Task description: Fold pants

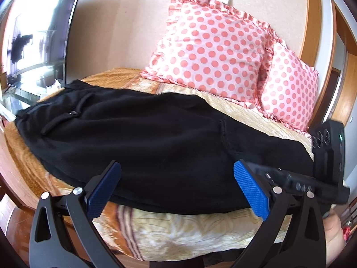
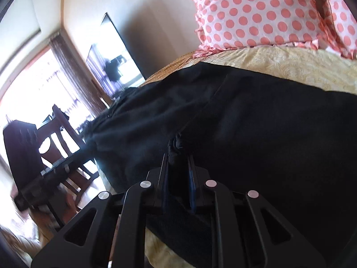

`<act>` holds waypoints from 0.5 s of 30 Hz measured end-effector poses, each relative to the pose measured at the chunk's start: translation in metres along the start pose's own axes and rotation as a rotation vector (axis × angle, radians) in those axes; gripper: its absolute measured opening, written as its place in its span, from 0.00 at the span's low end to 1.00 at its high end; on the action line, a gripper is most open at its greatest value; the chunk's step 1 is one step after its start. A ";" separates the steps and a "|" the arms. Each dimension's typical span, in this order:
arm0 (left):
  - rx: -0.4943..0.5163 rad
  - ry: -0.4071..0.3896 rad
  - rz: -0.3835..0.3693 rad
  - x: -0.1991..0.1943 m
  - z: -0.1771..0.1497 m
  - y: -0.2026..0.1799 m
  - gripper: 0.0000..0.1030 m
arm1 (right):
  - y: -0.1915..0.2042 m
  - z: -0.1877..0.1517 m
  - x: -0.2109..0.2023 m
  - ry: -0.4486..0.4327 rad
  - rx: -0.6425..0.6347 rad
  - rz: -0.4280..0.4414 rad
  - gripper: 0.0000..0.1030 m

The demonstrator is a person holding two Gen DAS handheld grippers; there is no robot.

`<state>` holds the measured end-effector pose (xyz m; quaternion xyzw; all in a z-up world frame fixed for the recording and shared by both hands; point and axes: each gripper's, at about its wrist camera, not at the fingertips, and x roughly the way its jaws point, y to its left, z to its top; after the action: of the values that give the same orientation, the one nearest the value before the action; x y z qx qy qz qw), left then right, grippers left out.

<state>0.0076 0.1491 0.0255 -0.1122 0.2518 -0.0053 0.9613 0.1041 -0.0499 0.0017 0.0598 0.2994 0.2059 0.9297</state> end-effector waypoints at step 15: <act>-0.127 -0.119 0.137 -0.035 0.027 0.067 0.98 | 0.036 0.022 -0.014 -0.083 -0.180 -0.283 0.45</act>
<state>-0.0126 0.2221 0.0511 -0.1556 0.2013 0.0831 0.9635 0.0945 -0.0231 0.0354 -0.0578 0.2463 0.0963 0.9627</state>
